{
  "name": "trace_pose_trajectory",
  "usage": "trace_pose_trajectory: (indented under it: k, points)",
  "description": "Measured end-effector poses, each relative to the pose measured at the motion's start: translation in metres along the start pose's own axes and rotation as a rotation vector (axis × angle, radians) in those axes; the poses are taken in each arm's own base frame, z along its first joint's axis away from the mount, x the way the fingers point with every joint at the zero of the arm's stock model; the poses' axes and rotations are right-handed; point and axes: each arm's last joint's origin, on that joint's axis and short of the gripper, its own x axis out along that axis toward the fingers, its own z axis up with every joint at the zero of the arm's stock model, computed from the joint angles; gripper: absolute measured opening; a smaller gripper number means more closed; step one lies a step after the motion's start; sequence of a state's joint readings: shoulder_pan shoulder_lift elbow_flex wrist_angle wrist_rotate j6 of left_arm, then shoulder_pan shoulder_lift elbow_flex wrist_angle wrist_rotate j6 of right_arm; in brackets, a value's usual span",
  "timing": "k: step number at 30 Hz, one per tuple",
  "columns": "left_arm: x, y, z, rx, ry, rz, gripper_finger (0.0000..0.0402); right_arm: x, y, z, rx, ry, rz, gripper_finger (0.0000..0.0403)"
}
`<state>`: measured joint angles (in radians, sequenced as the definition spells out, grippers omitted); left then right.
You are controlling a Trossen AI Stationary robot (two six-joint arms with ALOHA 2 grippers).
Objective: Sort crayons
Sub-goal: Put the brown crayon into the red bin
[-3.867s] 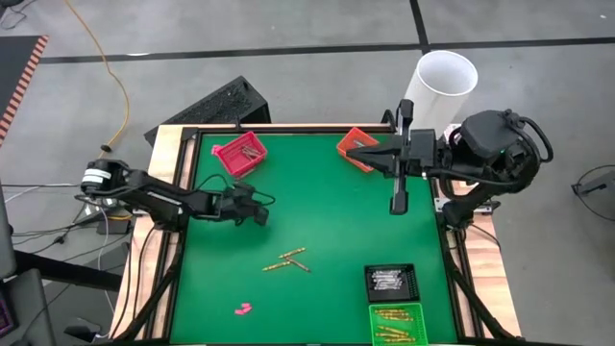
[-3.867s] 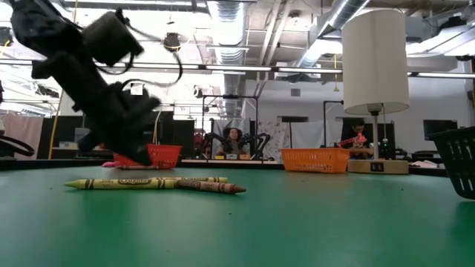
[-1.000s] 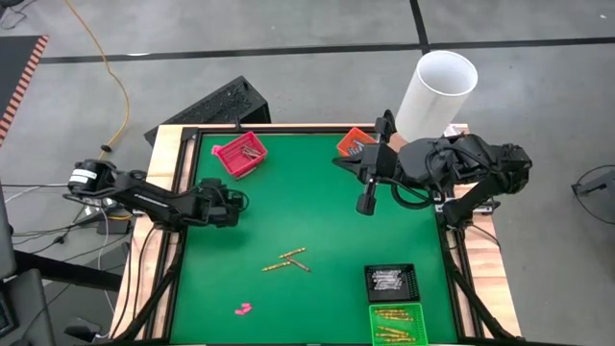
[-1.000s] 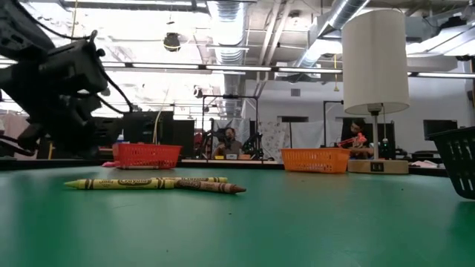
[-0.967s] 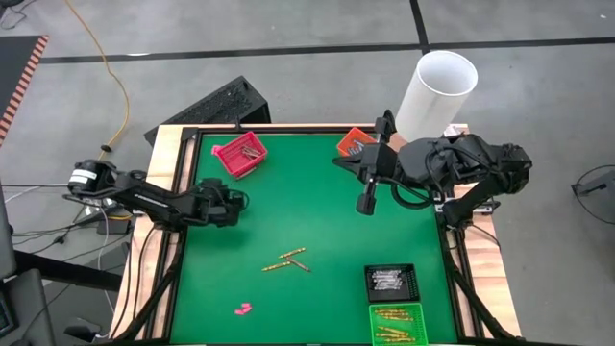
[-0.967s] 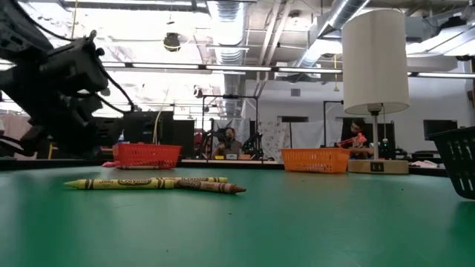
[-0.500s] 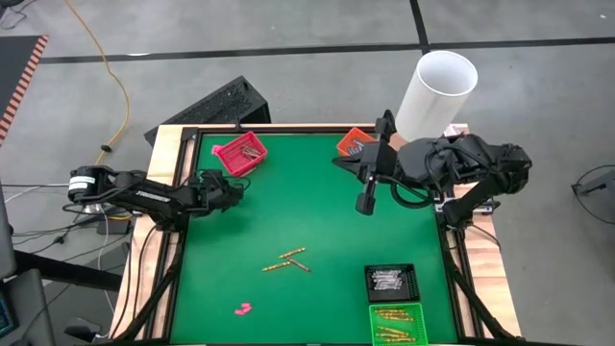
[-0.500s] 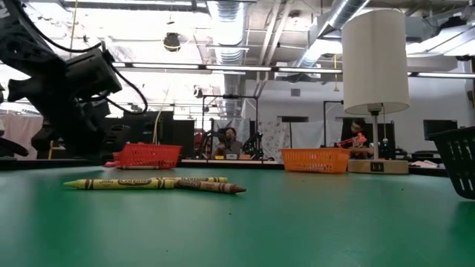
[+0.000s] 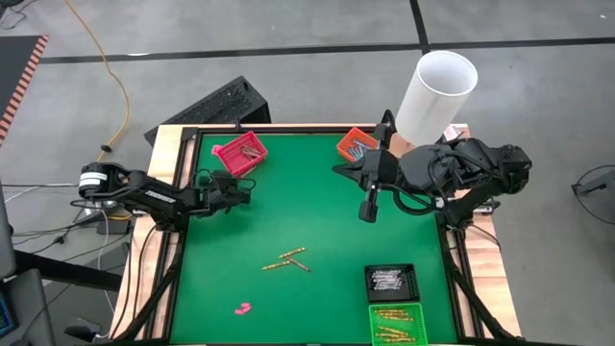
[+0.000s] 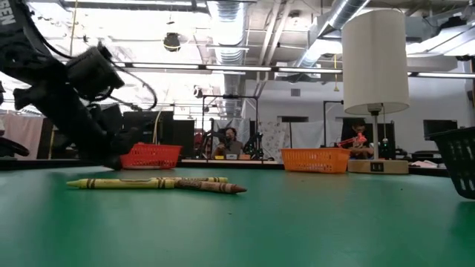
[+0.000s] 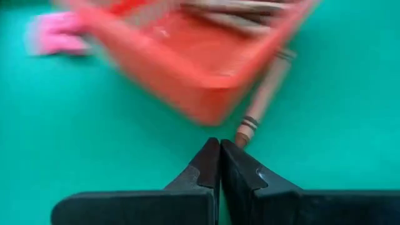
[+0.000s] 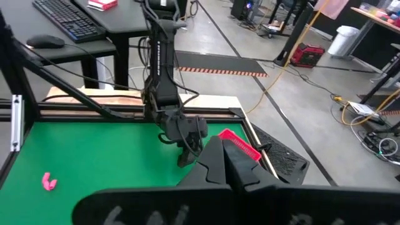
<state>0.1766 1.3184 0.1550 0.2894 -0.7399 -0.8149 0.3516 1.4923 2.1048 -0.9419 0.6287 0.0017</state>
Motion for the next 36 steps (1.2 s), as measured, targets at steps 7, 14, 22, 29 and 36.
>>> trace_pose_trajectory:
  k: [7,14,22,29,36]
  points:
    - [-0.027,-0.043,-0.002,0.087,0.132,-0.639,0.0,-0.003,0.005,0.0,-0.013,-0.004,0.022,0.0]
    - [-0.055,-0.072,0.001,0.076,0.163,-0.936,0.0,0.009,-0.004,-0.013,-0.002,0.117,-0.093,0.0]
    - [-0.082,-0.095,0.037,-0.062,0.067,-1.064,0.0,0.089,-0.03,-0.053,0.24,0.393,-0.418,0.0]
    - [-0.116,-0.093,0.089,-0.238,-0.097,-1.195,0.0,0.211,-0.084,-0.129,0.277,0.787,-0.409,0.0]
    - [-0.152,-0.069,0.121,-0.322,-0.234,-1.328,0.0,0.299,-0.131,-0.238,0.259,1.127,-0.483,0.0]
